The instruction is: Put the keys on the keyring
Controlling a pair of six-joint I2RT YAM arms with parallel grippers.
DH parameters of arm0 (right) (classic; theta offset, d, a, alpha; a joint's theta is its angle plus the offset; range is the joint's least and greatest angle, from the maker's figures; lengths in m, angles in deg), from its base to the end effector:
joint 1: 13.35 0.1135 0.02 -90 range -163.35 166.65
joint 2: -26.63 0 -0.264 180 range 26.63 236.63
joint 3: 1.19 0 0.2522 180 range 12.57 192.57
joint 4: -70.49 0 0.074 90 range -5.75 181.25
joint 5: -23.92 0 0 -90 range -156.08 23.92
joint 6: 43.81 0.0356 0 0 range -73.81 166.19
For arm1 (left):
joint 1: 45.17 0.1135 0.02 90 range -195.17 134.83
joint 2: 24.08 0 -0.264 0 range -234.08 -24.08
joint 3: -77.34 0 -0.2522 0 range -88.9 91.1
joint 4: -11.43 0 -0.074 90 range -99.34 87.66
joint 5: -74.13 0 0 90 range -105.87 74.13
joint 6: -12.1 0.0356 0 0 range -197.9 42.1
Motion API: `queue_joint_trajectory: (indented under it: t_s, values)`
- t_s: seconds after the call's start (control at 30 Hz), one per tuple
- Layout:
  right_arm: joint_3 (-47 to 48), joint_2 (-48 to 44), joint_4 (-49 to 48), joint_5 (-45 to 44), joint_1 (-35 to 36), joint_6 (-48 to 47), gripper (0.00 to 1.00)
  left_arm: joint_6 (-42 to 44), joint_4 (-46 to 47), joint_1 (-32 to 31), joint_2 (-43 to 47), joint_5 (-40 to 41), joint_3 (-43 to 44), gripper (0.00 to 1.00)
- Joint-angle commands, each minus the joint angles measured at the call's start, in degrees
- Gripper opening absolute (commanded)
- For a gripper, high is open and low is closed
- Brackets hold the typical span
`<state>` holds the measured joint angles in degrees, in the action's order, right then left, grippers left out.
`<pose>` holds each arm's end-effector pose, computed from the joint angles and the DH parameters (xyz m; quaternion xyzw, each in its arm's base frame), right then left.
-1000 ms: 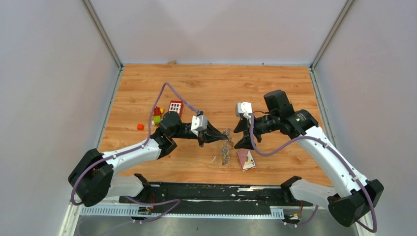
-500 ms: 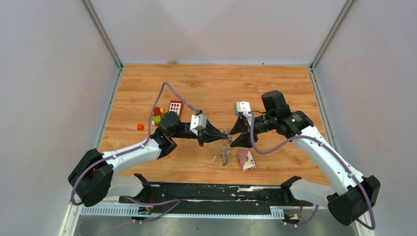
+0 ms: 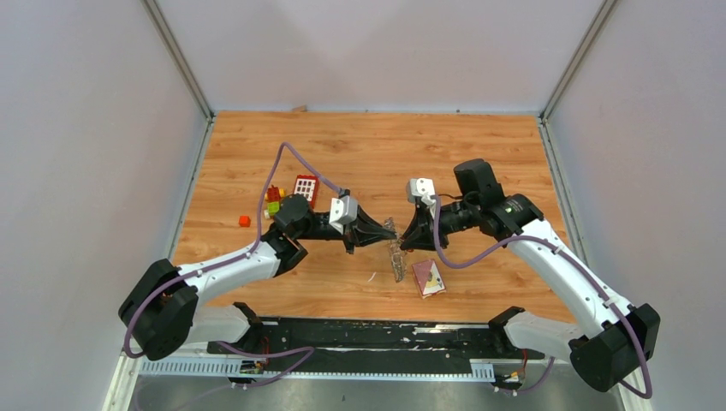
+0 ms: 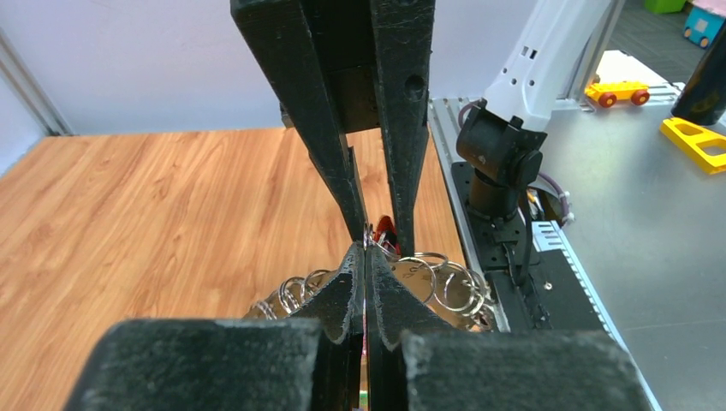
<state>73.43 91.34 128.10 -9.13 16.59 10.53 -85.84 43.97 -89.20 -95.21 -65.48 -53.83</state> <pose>0.1745 0.1349 0.3265 -0.5887 0.5959 0.4283 0.3390 0.1706 -0.2026 0.2849 0.4864 0.4537 -0.5470 0.5083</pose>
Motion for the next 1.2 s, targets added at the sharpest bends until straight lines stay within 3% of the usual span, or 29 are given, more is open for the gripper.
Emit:
queue_joint_trajectory:
  t_s: [0.0,0.2,0.7,0.87,1.17]
  values:
    - [0.77,-0.74,-0.89,-0.37,-0.06,-1.06,0.17,-0.85,4.67,0.34,1.89,0.30,-0.26,0.00]
    - [1.24,-1.63,0.53,-1.78,-0.03,-2.57,0.09,-1.33,5.41,0.70,2.37,-0.01,-0.71,0.00]
    - [1.04,0.94,1.45,-0.19,0.92,-4.08,0.09,-4.45,10.62,0.70,2.40,-2.74,-1.60,0.00]
    - [1.11,1.52,1.01,-0.32,1.58,-3.70,0.14,-5.53,12.14,0.70,2.02,-3.05,-1.71,0.00]
    - [3.63,2.63,1.75,-0.92,2.40,-3.04,0.32,-4.74,11.42,0.68,1.96,-2.95,-1.90,0.00]
